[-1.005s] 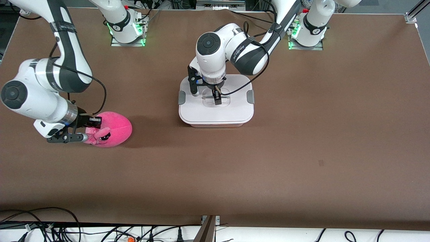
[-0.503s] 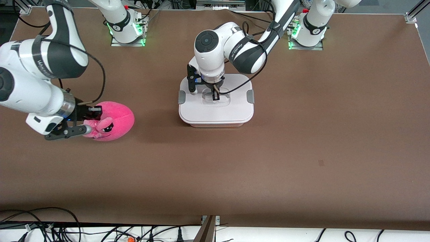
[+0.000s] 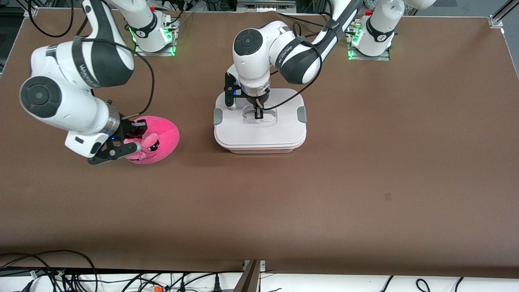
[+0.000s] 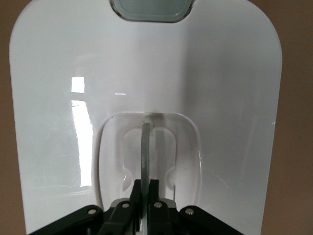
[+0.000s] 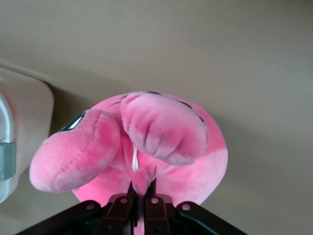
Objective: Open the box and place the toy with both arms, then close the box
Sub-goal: 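Grasp the lid handle with the left gripper while the right gripper grasps the toy, then lift the lid off with the left gripper while the right gripper carries the toy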
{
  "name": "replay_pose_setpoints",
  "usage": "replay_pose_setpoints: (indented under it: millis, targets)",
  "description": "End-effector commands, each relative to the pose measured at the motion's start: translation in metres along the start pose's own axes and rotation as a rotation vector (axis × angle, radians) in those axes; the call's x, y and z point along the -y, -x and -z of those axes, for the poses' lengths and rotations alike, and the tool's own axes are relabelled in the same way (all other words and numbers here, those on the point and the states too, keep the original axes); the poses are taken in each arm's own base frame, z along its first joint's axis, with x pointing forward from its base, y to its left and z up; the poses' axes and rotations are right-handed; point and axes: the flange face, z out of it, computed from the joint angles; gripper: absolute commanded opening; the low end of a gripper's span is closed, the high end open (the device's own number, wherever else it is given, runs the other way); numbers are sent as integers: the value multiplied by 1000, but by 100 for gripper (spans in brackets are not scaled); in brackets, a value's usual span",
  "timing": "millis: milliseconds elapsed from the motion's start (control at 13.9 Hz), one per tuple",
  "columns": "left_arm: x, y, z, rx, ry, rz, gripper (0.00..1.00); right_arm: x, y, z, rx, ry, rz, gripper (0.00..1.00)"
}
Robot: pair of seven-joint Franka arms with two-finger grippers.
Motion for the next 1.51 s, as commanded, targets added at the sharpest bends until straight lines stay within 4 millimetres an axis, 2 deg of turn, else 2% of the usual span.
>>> replay_pose_setpoints:
  millis: [0,144,215,287,503,790,933,1005,1221,1364,1436]
  targets:
    - [3,19,38,42,1,-1,0,48,-1,11,6,28,139,0]
    - [20,51,60,70,23,13,0,97,1,14,6,40,240,0]
    - [35,72,72,74,31,3,0,121,1,29,-25,62,285,0]
    - [50,94,83,73,43,1,0,139,3,39,-37,96,325,0]
    - [95,174,108,93,90,43,0,219,15,37,-41,146,465,0]
    - [150,284,128,113,160,1,0,322,18,11,-47,188,629,0]
    - [177,345,124,103,179,-32,0,363,20,-12,-36,257,710,0]
    - [186,373,121,99,199,-41,0,370,19,-25,-21,278,731,0]
    - [203,445,113,85,239,-47,0,371,9,-52,12,317,800,0]
    - [208,479,106,72,257,-59,0,381,6,-75,27,340,826,0]
    - [211,495,102,70,264,-45,0,383,1,-94,48,355,834,0]
